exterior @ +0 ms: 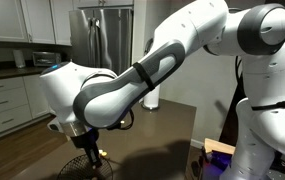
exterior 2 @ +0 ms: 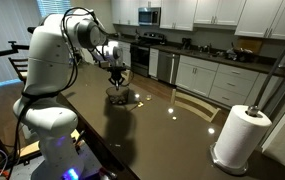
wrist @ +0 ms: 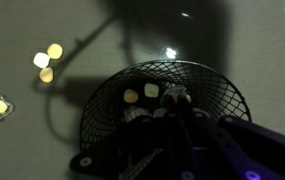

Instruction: Take the orange object from the table and place in the black basket

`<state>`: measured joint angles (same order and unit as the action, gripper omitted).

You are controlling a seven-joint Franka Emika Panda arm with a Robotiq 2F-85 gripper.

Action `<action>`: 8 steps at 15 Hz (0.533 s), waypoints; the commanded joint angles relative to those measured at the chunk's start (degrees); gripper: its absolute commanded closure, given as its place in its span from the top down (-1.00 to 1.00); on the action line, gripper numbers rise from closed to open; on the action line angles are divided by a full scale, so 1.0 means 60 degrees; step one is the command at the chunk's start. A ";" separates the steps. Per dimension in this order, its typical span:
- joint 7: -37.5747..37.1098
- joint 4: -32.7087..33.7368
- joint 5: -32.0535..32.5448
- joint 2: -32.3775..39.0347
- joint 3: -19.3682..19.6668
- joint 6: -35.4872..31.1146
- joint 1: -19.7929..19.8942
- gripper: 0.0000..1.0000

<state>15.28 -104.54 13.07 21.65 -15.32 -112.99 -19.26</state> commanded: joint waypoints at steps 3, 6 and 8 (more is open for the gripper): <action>0.1212 -0.0508 -0.0087 -0.0402 -0.0155 -0.1091 0.0377 -0.92; 0.1507 -0.0562 -0.0131 -0.0436 -0.0128 -0.1333 0.0490 -0.31; 0.1532 -0.0508 -0.0161 -0.0407 -0.0086 -0.1348 0.0572 -0.09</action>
<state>22.15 -105.88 13.02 20.83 -15.44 -119.64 -17.44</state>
